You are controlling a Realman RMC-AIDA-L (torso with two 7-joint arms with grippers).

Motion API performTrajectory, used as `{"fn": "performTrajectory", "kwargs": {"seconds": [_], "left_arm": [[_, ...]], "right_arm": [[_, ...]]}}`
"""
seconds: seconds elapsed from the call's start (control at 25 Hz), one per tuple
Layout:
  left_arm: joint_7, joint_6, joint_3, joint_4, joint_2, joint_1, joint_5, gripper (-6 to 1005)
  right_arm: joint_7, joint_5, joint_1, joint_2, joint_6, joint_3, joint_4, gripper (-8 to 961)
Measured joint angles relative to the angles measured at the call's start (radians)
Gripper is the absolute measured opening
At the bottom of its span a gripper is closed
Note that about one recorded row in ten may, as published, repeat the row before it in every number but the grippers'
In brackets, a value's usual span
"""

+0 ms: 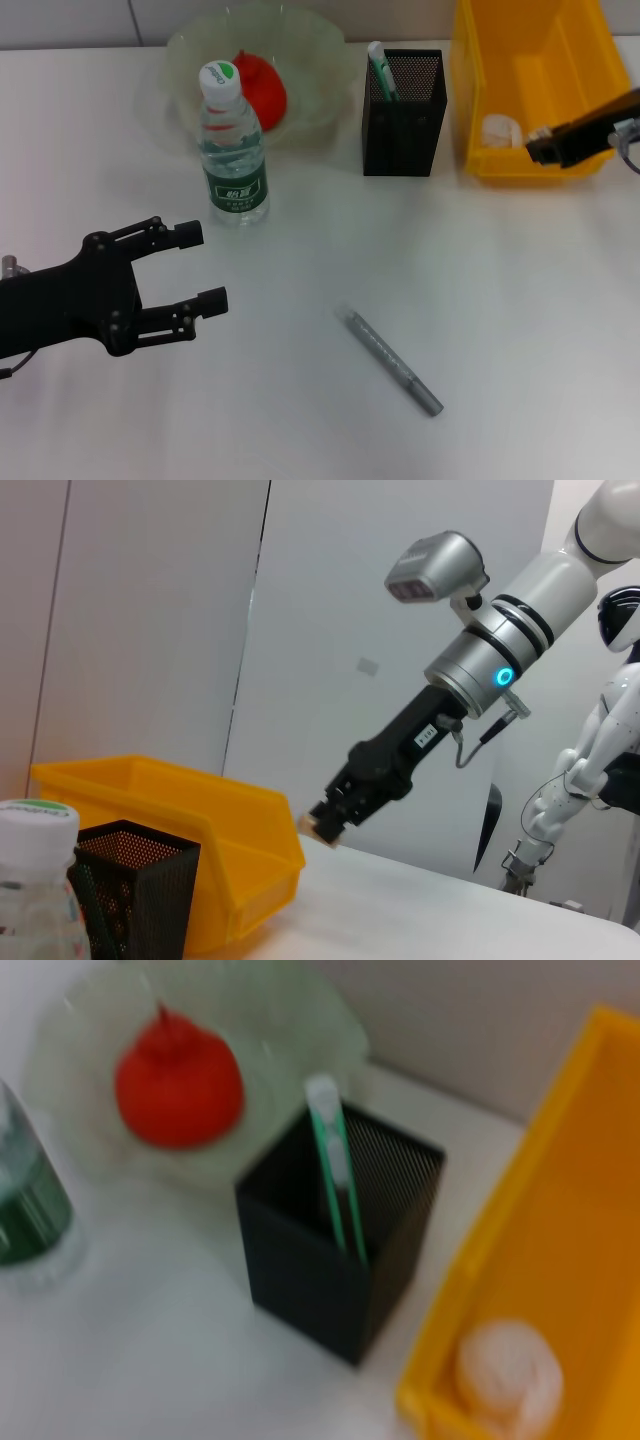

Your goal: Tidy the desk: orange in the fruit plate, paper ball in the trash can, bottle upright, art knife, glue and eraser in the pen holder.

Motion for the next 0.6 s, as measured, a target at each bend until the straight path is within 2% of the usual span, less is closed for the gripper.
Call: {"fn": "performTrajectory", "kwargs": {"seconds": [0.32, 0.6], "left_arm": [[0.000, -0.004, -0.001, 0.000, -0.004, -0.003, 0.000, 834], [0.001, -0.017, -0.001, -0.012, -0.006, -0.008, 0.000, 834]], "right_arm": [[-0.073, 0.116, -0.008, 0.002, 0.240, -0.039, 0.025, 297], [-0.105, 0.120, 0.037, 0.000, 0.466, -0.123, 0.199, 308]]}}
